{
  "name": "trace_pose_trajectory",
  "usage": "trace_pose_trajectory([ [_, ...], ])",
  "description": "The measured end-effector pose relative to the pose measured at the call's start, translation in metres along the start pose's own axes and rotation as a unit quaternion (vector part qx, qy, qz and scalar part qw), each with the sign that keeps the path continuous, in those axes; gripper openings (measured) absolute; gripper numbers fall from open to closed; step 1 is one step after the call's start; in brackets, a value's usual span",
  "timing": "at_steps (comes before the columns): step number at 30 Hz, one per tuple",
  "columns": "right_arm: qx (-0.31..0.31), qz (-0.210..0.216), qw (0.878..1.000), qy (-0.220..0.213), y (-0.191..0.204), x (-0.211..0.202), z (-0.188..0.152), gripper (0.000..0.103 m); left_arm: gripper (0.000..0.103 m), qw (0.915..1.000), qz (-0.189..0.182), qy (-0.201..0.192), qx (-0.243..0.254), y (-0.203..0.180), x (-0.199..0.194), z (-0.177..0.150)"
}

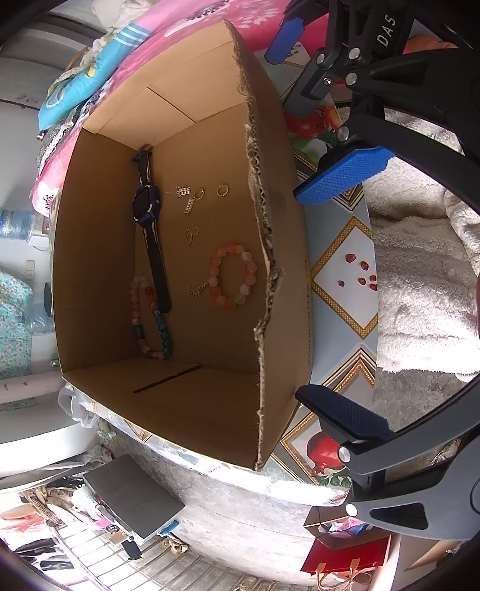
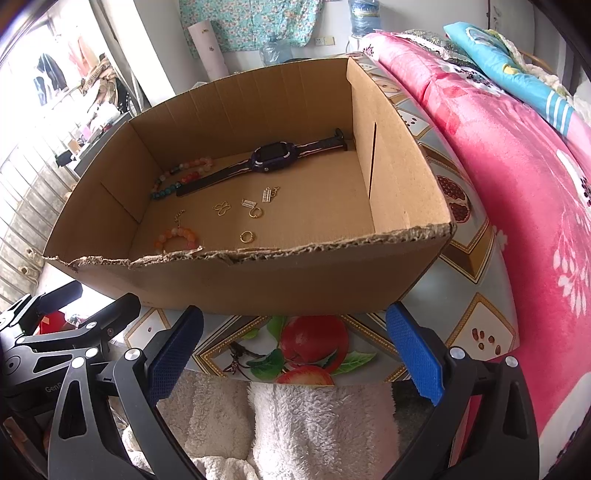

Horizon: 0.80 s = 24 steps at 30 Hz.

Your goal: Organize jewelry

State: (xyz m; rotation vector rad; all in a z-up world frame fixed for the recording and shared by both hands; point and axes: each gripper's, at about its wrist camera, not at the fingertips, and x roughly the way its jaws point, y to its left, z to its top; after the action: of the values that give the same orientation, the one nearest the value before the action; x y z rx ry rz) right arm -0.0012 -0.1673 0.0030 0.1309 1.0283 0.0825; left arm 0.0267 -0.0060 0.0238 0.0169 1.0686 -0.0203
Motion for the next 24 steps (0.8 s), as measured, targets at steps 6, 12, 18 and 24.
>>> trace_pose_trajectory([
  [6, 0.006, 0.004, 1.000, 0.006, -0.0008, 0.0016, 0.0038, 0.096, 0.094, 1.0000, -0.003, 0.006, -0.006, 0.0016, 0.0012, 0.0020],
  [12, 0.007, 0.005, 1.000, 0.008, 0.0000, 0.0023, 0.0057, 0.096, 0.094, 0.9999, -0.006, 0.012, -0.009, 0.0028, 0.0018, 0.0035],
  [18, 0.007, 0.005, 1.000, 0.010, 0.0008, 0.0032, 0.0060, 0.096, 0.094, 0.9998, -0.002, 0.013, -0.011, 0.0026, 0.0017, 0.0031],
  [24, 0.008, 0.007, 1.000, 0.012, 0.0013, 0.0039, 0.0062, 0.096, 0.094, 0.9998, -0.002, 0.014, -0.013, 0.0039, 0.0009, 0.0028],
])
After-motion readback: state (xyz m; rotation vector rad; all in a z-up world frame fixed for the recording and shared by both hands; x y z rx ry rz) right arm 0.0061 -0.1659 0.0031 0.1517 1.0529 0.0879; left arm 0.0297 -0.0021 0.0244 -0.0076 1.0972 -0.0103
